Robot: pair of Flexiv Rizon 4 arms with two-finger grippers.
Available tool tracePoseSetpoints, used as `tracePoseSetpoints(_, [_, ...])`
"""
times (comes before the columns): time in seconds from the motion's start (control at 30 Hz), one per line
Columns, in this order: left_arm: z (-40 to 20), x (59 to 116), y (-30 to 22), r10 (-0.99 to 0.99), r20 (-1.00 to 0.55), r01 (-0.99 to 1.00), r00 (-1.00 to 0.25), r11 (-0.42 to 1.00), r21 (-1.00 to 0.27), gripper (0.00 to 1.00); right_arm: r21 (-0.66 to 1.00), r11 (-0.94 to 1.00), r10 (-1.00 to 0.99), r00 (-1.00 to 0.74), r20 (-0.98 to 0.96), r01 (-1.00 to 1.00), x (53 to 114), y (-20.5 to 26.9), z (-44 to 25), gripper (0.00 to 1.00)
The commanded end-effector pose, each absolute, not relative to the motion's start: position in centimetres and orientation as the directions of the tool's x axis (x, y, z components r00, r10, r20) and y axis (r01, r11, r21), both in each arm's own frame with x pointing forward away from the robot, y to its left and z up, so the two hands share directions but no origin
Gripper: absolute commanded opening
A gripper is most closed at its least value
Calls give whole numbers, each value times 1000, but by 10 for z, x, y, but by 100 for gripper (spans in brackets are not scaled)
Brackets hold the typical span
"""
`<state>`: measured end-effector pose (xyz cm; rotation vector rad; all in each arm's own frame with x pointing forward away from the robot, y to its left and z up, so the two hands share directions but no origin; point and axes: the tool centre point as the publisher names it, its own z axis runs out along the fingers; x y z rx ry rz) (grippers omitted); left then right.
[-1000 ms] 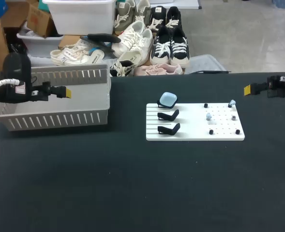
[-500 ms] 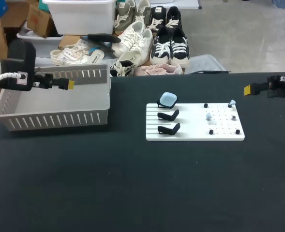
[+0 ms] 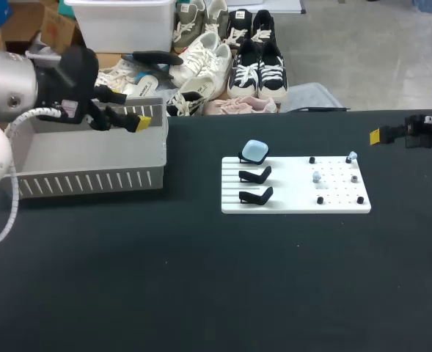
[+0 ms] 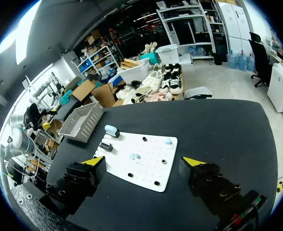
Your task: Pick up each earbud case from the left stands, insert the matching earbuds, close the lid, and place the case in the box.
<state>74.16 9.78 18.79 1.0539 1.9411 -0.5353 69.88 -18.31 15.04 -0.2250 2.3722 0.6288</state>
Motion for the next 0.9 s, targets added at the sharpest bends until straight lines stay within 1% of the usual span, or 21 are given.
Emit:
tracePoseSetpoints(0.03, [173, 765, 75, 509, -859, 968, -53, 238, 82, 100, 383, 867, 1, -765, -644, -321, 700, -184, 150, 100])
tracePoseSetpoints(0.2, [161, 773, 50, 535, -845, 980, -21, 180, 90, 100, 383, 867, 1, -765, -644, -321, 700, -184, 150, 100])
tracePoseSetpoints(0.27, [158, 777, 42, 552, -833, 968, -48, 233, 98, 100, 383, 867, 1, -765, -644, -321, 700, -184, 150, 100])
tracePoseSetpoints(0.77, [158, 777, 42, 552, -833, 968, -48, 233, 98, 100, 383, 867, 1, -765, -644, -321, 700, -184, 150, 100])
tracePoseSetpoints(0.9, [147, 771, 47, 588, -807, 945, -62, 294, 142, 100, 383, 867, 1, -765, -644, -321, 700, -184, 150, 100])
